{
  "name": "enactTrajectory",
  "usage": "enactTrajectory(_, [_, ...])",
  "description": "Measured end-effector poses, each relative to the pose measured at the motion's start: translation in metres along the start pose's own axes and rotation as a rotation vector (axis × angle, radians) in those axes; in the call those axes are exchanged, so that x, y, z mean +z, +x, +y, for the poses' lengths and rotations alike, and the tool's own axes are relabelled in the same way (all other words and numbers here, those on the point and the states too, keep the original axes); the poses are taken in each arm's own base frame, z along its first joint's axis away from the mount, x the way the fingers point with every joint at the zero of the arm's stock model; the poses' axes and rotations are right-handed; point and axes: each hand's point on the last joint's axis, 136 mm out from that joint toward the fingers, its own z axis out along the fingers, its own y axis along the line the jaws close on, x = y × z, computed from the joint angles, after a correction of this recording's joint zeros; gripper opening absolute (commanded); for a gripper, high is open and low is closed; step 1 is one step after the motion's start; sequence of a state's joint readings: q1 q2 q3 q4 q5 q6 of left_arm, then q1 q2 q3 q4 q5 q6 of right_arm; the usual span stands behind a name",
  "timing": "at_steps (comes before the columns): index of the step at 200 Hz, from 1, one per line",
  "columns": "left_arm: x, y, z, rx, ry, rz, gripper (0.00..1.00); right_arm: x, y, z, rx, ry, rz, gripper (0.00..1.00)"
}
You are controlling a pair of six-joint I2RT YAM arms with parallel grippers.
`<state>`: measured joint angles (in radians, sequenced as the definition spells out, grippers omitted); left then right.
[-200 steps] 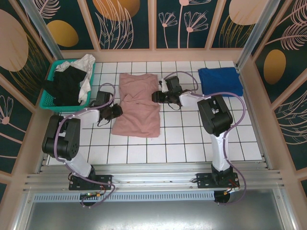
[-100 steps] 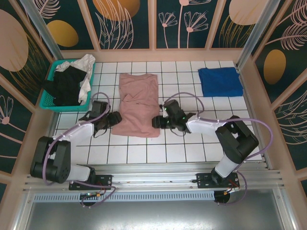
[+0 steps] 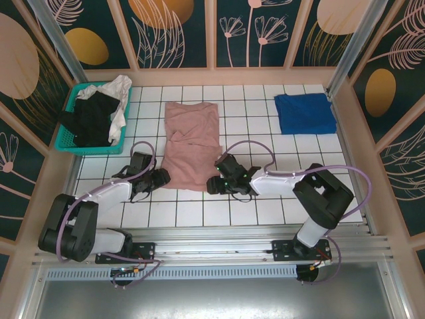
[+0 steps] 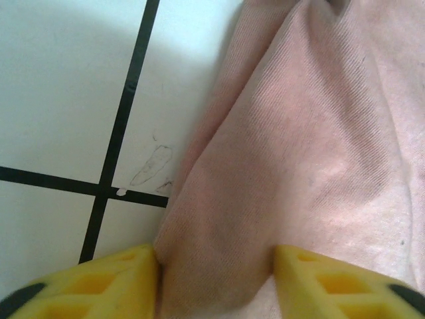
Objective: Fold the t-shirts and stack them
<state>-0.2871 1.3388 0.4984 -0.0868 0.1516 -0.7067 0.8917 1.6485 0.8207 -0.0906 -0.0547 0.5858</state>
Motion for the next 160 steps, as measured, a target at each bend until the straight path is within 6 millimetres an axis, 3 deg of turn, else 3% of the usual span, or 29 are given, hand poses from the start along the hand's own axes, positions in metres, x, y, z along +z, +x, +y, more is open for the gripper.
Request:
enactTrajectory(18, [0.000,0.000,0.000,0.002,-0.001,0.000,0.44,-0.003,-0.004,-0.008,-0.009,0.053,-0.014,0.57])
enactTrajectory(52, [-0.008,0.002,0.006,-0.004,-0.029,-0.002,0.59,-0.002,-0.003,-0.004,-0.020,0.042,-0.014,0.57])
enactTrajectory(89, [-0.007,0.004,0.013,-0.007,-0.069,0.000,0.59,0.011,0.000,0.012,-0.047,0.019,0.005,0.54])
enactTrajectory(105, [-0.005,0.003,0.014,-0.005,-0.082,0.005,0.51,0.011,0.000,0.012,-0.048,0.019,0.006,0.54])
enactTrajectory(122, [-0.004,0.003,0.018,-0.007,-0.103,0.013,0.37,0.011,0.000,0.012,-0.058,0.024,0.005,0.44])
enactTrajectory(138, [-0.004,0.002,0.021,-0.003,-0.114,0.014,0.17,0.011,0.003,0.013,-0.065,0.027,0.012,0.21])
enactTrajectory(154, [-0.003,0.003,0.015,-0.001,-0.087,0.021,0.01,0.011,0.005,0.012,-0.083,0.039,0.014,0.09])
enactTrajectory(160, [-0.003,0.004,0.013,0.006,-0.073,0.029,0.00,0.011,0.005,0.012,-0.082,0.045,0.013,0.04])
